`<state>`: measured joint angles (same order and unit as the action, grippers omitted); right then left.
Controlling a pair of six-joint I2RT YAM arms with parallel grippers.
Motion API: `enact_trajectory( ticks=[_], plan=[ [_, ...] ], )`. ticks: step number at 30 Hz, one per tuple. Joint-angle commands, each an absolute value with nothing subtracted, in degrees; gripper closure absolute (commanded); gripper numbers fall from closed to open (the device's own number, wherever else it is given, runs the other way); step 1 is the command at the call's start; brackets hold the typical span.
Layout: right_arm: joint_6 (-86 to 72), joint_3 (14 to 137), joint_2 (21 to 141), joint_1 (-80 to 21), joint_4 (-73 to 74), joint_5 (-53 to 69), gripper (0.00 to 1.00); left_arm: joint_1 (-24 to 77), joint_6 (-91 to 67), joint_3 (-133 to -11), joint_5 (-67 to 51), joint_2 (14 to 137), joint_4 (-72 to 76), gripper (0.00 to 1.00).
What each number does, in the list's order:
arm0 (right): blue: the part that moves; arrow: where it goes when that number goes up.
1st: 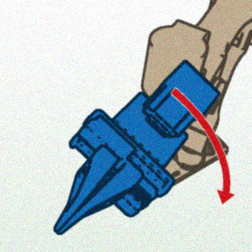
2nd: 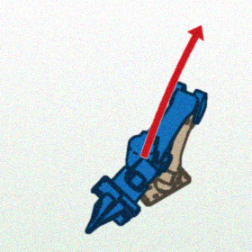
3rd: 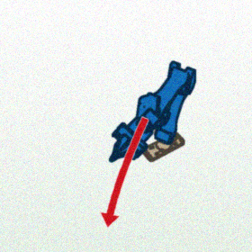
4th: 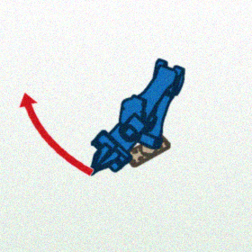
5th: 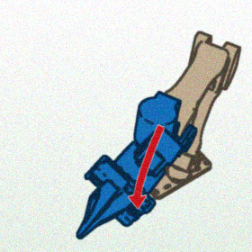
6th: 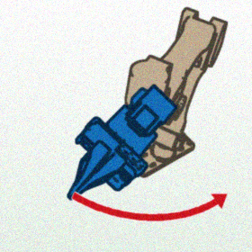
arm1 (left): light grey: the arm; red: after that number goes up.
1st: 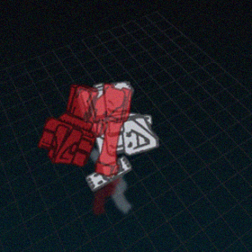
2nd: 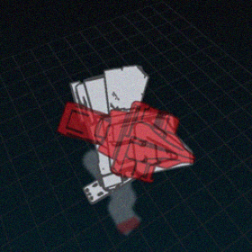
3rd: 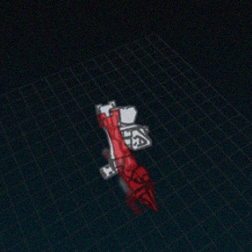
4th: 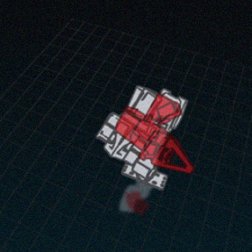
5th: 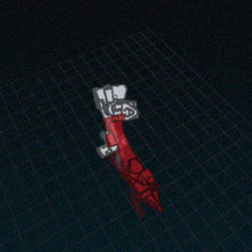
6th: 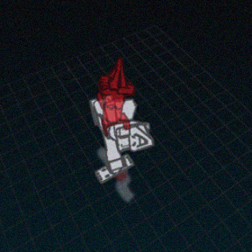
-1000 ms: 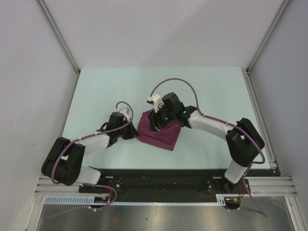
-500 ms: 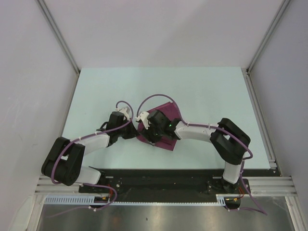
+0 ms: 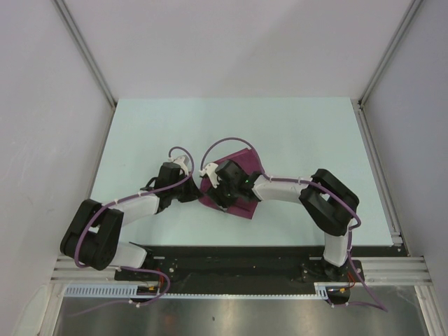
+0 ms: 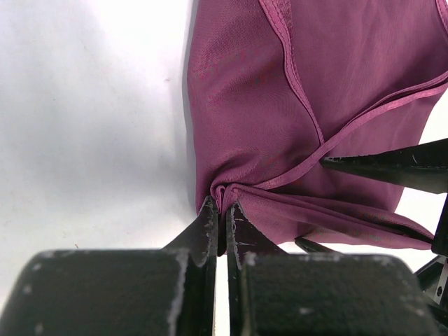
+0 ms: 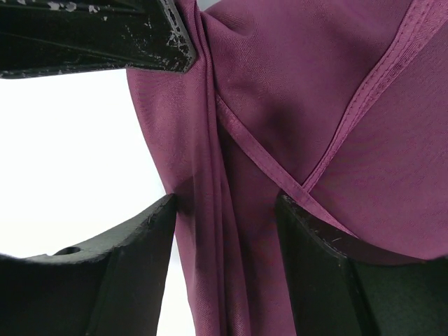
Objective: Fold the napkin, place the utensils inside, and roll it up
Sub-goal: Roll the napkin with the utensil
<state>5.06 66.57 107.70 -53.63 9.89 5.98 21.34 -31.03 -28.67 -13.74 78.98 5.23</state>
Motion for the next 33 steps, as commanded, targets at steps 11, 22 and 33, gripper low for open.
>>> enact_trajectory(
  ticks=[11,22,33],
  plan=[
    [6.77,69.87,106.78,-52.91,6.94,8.53,0.33,21.01,-31.03,-30.94,-14.15,79.72,6.5,1.0],
    [8.0,73.56,110.47,-51.07,6.42,12.3,0.3,21.01,-31.11,-31.11,-14.24,79.98,6.42,1.0],
    [7.74,75.67,115.39,-50.1,7.2,16.95,0.29,21.01,-31.2,-31.38,-14.33,80.24,6.42,1.0]
  ],
)
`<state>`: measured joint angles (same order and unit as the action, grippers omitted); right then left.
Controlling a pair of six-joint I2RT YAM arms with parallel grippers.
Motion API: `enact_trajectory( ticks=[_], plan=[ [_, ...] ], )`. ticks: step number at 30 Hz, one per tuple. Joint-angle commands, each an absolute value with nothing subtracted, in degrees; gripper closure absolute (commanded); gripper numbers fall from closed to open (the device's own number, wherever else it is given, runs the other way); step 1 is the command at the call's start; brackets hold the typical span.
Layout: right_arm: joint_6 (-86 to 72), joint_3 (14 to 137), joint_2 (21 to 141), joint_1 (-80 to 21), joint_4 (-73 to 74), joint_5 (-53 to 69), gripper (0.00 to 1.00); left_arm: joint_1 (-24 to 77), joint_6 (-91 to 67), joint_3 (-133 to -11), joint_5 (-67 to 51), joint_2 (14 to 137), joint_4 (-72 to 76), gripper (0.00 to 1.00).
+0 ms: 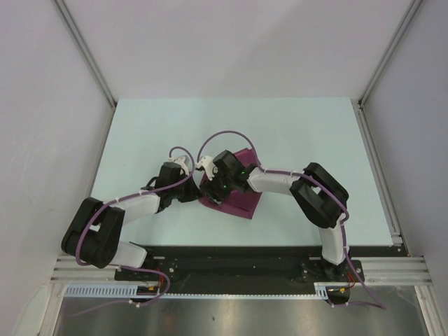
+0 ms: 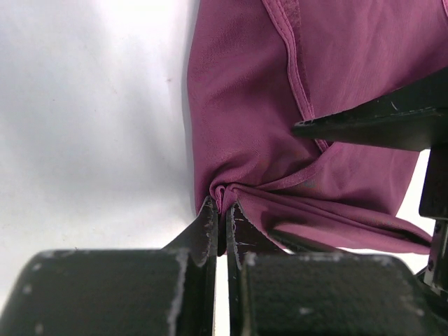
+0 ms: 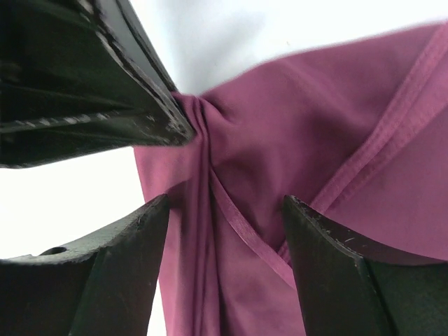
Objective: Fold the napkin, place the utensils inside, and roll it up
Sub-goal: Roll the napkin with the utensil
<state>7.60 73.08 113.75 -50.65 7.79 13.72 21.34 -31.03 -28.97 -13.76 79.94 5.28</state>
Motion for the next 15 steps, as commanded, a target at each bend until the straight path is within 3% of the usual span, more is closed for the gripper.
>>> enact_trajectory(
  ticks=[1,15],
  plan=[
    [7.56,75.76,115.49,-50.1,7.38,17.31,0.29,21.01,-31.2,-31.38,-14.33,80.24,6.42,1.0],
    [6.07,72.86,113.64,-53.26,8.35,19.86,0.3,21.01,-31.2,-31.46,-14.15,80.59,6.42,1.0]
  ],
)
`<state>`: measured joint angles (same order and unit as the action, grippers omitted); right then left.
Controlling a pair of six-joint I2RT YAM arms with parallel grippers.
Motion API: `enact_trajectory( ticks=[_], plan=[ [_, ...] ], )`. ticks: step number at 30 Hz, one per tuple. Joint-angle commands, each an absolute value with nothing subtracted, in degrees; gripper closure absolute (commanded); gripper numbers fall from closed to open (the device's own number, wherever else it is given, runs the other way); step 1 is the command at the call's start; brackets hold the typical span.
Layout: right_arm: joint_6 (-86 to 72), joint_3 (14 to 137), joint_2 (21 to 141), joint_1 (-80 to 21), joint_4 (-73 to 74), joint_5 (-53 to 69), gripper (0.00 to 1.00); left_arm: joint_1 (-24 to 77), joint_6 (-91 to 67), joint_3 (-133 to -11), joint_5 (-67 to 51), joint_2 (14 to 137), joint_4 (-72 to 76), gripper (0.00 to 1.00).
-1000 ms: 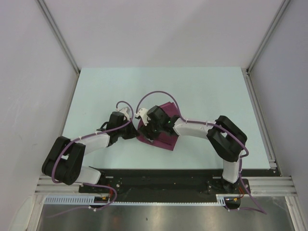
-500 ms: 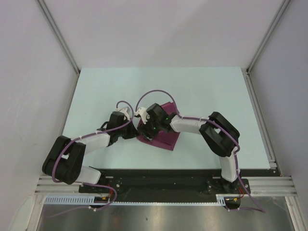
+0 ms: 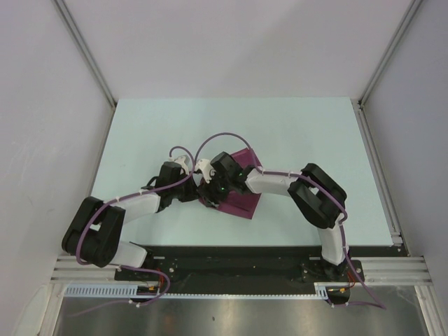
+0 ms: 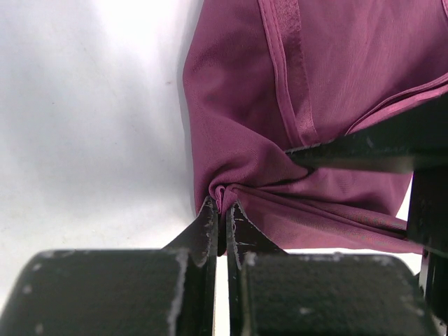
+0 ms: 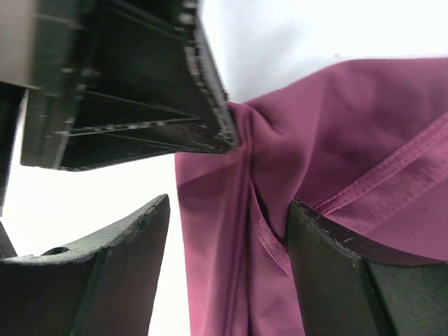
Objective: Fold the napkin, place the utensils inside, and roll it up
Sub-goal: Roll the napkin with the utensil
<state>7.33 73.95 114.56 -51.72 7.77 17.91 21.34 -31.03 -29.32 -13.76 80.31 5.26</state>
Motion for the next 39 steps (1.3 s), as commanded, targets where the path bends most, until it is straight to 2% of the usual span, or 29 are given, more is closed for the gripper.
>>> enact_trajectory(
  ticks=[1,6,17,39],
  plan=[
    [5.98,72.86,113.47,-53.26,8.18,19.95,0.3,21.01,-31.2,-31.55,-14.24,80.51,6.42,1.0],
    [5.89,73.12,113.55,-53.53,8.26,18.82,0.31,21.01,-31.2,-31.55,-14.33,80.51,6.42,1.0],
    [4.66,70.31,104.33,-56.51,7.91,4.58,0.3,21.01,-31.29,-31.55,-14.5,80.68,6.59,1.0],
    [3.16,67.59,106.79,-56.6,7.21,1.67,0.29,21.01,-31.29,-31.64,-14.94,80.86,6.59,1.0]
  ],
)
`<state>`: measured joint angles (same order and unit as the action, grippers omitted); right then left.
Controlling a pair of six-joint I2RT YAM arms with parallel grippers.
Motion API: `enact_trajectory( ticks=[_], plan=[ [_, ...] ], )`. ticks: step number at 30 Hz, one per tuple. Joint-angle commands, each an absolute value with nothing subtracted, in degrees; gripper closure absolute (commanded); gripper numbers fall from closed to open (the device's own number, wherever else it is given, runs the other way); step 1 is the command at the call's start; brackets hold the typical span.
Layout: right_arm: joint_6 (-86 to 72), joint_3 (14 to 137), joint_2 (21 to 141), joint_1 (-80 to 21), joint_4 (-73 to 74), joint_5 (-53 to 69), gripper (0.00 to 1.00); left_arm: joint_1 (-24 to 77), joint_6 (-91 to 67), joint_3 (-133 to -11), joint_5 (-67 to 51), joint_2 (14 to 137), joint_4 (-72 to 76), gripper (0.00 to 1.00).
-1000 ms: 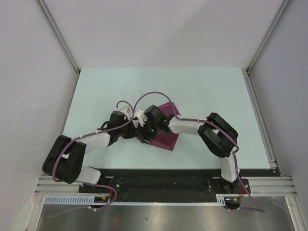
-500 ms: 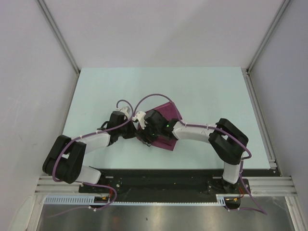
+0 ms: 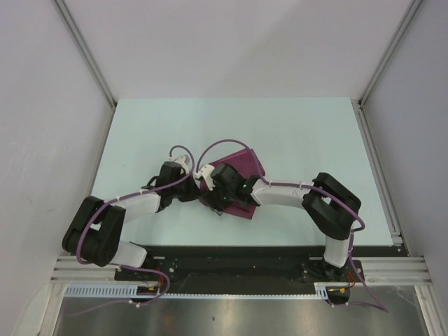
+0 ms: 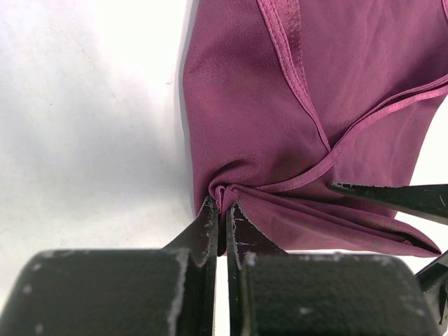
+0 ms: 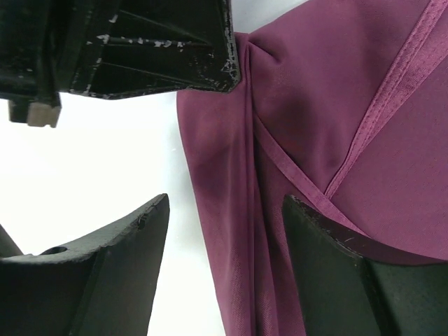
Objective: Fold the napkin, place the utensils inside, and roll it up
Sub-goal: Roll the napkin with the utensil
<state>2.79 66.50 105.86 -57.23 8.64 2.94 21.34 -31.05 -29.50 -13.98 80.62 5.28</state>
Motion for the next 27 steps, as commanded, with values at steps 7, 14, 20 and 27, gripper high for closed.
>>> enact_trajectory(
  ticks=[7,14,20,27],
  plan=[
    [3.17,67.94,108.19,-54.32,7.03,5.44,0.3,21.01,-31.29,-31.73,-15.03,81.12,6.59,1.0],
    [2.81,67.59,108.98,-52.12,6.85,10.71,0.31,21.01,-31.29,-31.73,-15.03,81.21,6.59,1.0],
    [4.13,66.97,109.51,-52.38,7.38,15.64,0.4,21.01,-31.38,-31.99,-15.12,81.3,6.5,1.0],
    [4.57,66.71,110.39,-51.94,9.14,16.35,0.67,21.01,-31.47,-31.9,-15.03,80.69,6.24,1.0]
  ],
)
